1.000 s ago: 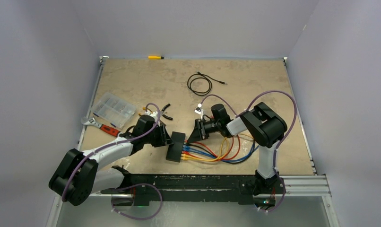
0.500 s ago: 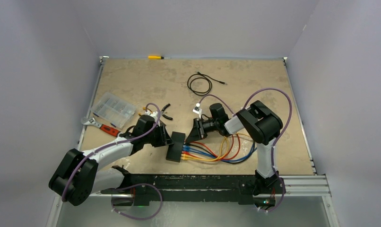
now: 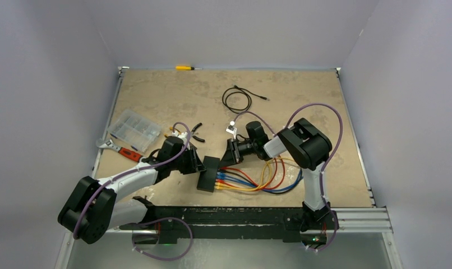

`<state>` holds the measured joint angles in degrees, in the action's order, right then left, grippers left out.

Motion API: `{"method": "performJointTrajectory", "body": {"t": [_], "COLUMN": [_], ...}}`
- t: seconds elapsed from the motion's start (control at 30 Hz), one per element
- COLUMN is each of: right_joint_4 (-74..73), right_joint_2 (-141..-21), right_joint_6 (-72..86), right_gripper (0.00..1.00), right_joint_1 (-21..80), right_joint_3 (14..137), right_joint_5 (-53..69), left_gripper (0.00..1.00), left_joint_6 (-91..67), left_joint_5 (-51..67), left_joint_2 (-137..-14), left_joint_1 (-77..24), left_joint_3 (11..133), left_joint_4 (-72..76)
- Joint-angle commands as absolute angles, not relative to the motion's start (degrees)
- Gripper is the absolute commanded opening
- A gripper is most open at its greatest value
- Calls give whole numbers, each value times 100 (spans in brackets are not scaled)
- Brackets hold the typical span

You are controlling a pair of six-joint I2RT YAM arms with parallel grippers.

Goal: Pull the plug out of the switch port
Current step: Move the switch port to the center of the board.

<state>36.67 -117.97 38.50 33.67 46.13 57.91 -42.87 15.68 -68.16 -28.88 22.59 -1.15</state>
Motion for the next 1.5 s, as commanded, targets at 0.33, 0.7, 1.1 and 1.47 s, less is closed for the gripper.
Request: {"method": "performJointTrajectory", "body": {"t": [0.33,0.7,1.1,1.47], "right_joint_4": [3318,3791,3744,3264], "right_joint_2": [-12017,-11971,-12093,-11883], "right_joint_6": [3551,3734,3736,3500], "right_gripper": [29,39,12,0], "right_joint_1": [3434,3432,3420,3398], "right_joint_3": [4420,4090,4106,4241], "right_joint_5": [4972,5264,5271,5179], "left_gripper": [26,25,25,19], "left_joint_6": [-4175,-4192,-4215,-4312], "left_joint_5": [1262,1239,1227,906], "left_joint_2": [-6768,-6751,-6798,-6818], "left_joint_1": [-2889,-2891,-2884,-2887], "left_joint_3": [2284,2293,2264,2252], "left_joint_4": [-579,-615,-595,-781]}}
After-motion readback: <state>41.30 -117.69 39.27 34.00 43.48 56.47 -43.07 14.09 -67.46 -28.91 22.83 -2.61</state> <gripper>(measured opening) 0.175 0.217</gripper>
